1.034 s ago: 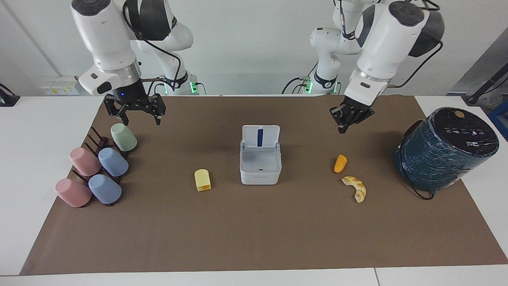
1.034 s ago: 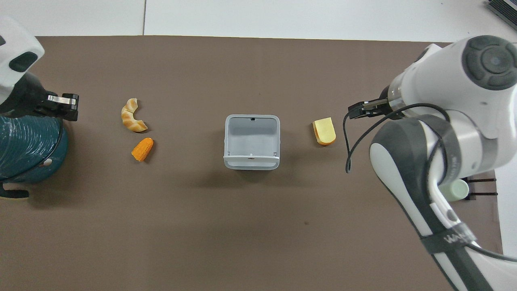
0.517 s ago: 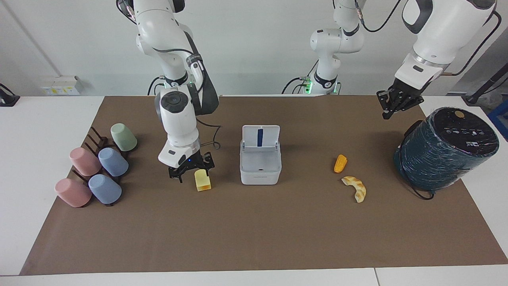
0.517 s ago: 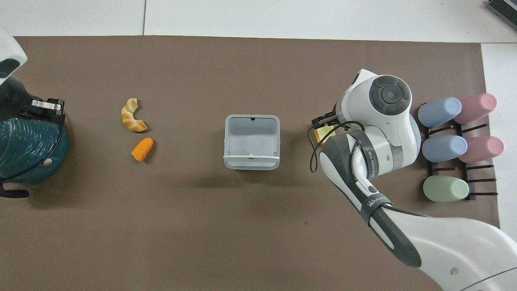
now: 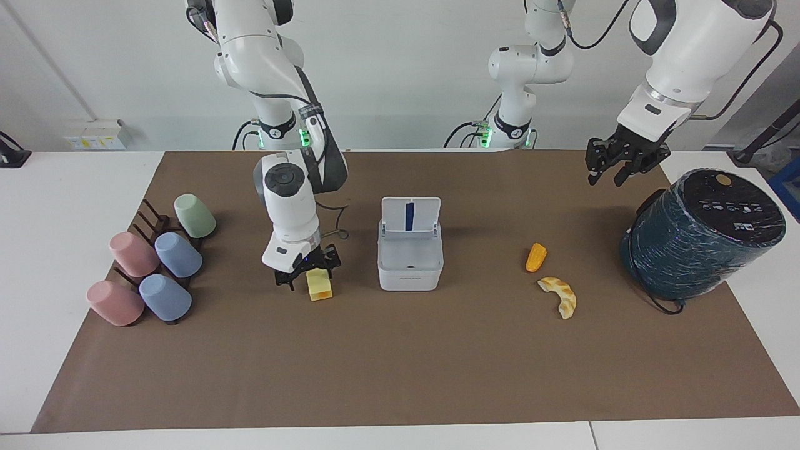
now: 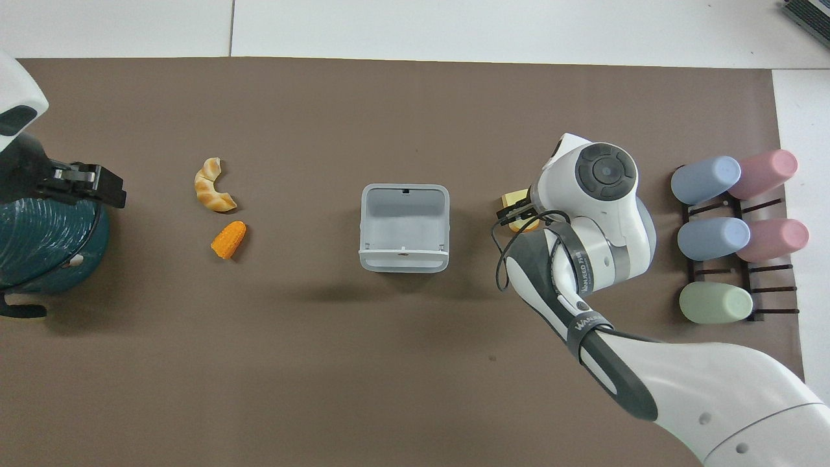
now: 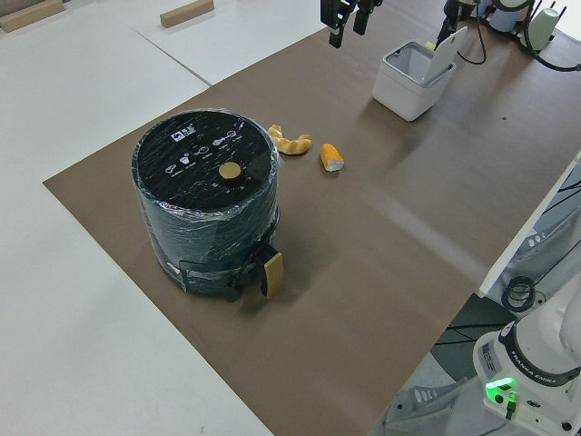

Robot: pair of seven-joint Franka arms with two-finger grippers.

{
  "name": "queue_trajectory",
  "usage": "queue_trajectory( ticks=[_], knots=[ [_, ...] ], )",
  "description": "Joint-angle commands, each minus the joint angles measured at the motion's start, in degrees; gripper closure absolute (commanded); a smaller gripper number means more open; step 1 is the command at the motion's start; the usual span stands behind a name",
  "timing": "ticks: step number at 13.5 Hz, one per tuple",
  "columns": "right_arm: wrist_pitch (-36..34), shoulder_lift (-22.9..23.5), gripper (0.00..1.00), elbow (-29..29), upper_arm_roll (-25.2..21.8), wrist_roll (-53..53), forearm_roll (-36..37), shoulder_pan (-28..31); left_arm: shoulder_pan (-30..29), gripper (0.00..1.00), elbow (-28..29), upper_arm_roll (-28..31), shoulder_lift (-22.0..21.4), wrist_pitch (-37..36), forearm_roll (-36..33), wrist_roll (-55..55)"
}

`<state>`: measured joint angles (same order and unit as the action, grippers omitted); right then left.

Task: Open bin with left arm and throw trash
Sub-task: 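Grasp the yellow block with the right gripper and lift it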

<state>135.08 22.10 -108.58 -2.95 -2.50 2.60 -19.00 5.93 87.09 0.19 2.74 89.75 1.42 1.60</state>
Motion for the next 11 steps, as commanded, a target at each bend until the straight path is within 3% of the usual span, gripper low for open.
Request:
queue_trajectory(
  ticks=[1, 2, 3, 7, 11],
  knots=[
    [1.06, -0.48, 0.67, -1.46, 0.4, -1.37, -0.58, -0.25, -0.56, 0.0, 3.7, -0.54, -2.48, 2.7, -0.89, 0.86],
    [1.06, -0.48, 0.9, -1.46, 0.4, -1.19, -0.58, -0.25, -0.56, 0.0, 3.96, -0.54, -2.56, 3.06, -0.89, 0.86],
    [0.97, -0.48, 1.0, -1.46, 0.4, -0.41, -0.58, -0.42, -0.56, 0.0, 4.05, -0.54, -2.74, 3.23, -0.89, 0.86],
    [-1.04, -0.57, 1.0, 0.29, 0.4, 0.57, -0.58, -0.34, -0.56, 0.0, 5.19, -0.54, -2.91, 4.63, -0.89, 0.86],
    [-7.8, -3.63, 1.0, 3.81, 0.4, 0.92, -2.25, 0.1, -0.56, 0.0, 13.62, -0.54, -5.64, 14.65, -0.89, 0.51]
  ],
)
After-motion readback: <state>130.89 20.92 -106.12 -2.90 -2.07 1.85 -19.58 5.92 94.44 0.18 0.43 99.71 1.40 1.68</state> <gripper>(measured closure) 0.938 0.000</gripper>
